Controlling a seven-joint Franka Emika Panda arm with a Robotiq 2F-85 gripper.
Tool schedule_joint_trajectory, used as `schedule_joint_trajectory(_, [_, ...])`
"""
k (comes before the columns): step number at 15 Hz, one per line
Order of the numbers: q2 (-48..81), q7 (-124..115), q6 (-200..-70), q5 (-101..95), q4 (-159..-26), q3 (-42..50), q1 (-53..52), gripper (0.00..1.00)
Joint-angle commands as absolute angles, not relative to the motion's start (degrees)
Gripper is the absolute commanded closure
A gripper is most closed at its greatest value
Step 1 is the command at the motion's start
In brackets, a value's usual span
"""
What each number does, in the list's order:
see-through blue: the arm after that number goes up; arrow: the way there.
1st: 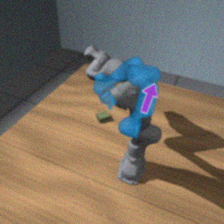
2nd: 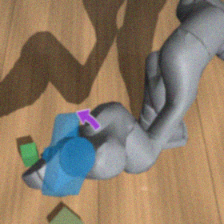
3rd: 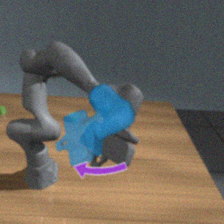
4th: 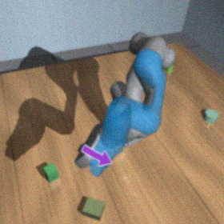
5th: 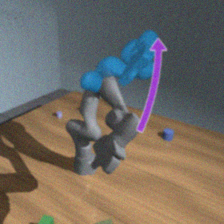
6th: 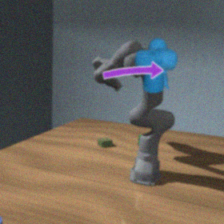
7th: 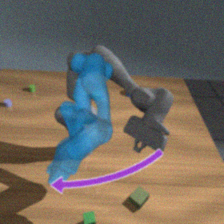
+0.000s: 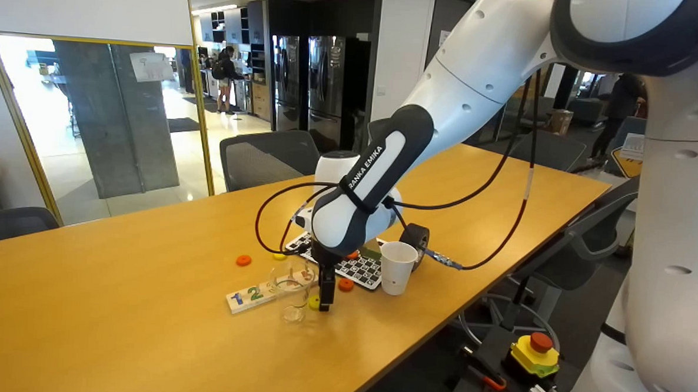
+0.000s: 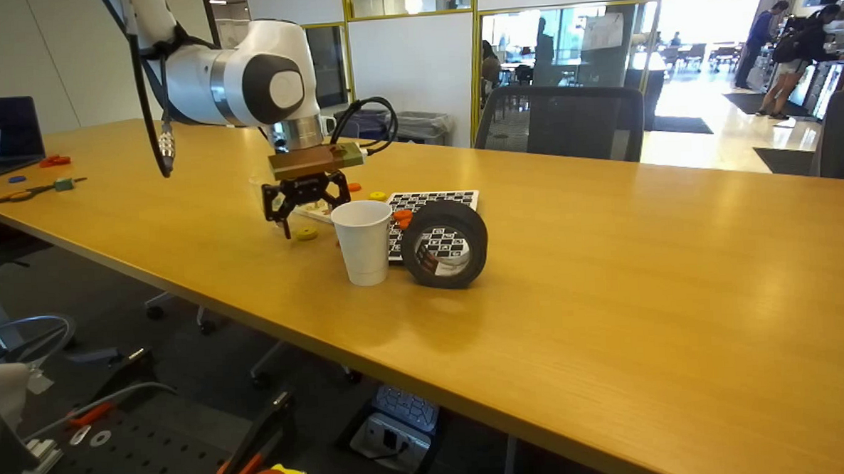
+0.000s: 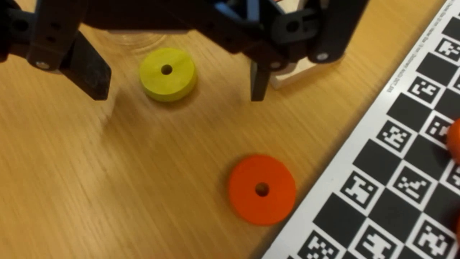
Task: Put the orange rings in the white cup and put the yellow rings in the clear cup
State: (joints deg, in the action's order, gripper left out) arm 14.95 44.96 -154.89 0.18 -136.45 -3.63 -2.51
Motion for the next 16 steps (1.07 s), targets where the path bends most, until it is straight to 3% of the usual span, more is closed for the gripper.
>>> schedule_joint_trajectory(1, [16.44, 44.16, -155.47, -0.73, -134.4, -5.54, -0.55, 0.0])
schedule_joint_trajectory(12, [17.71, 45.43, -154.02, 1.32, -133.24, -8.27, 2.41, 0.0])
schedule_joint_trajectory(13, [17.8, 45.65, -154.18, 1.62, -133.19, -8.57, 2.7, 0.25])
schedule_joint_trajectory(14, [17.83, 45.71, -154.15, 1.8, -133.14, -8.79, 2.9, 0.26])
schedule_joint_trajectory(16, [17.75, 45.47, -153.88, 1.79, -132.93, -8.96, 3.11, 0.42])
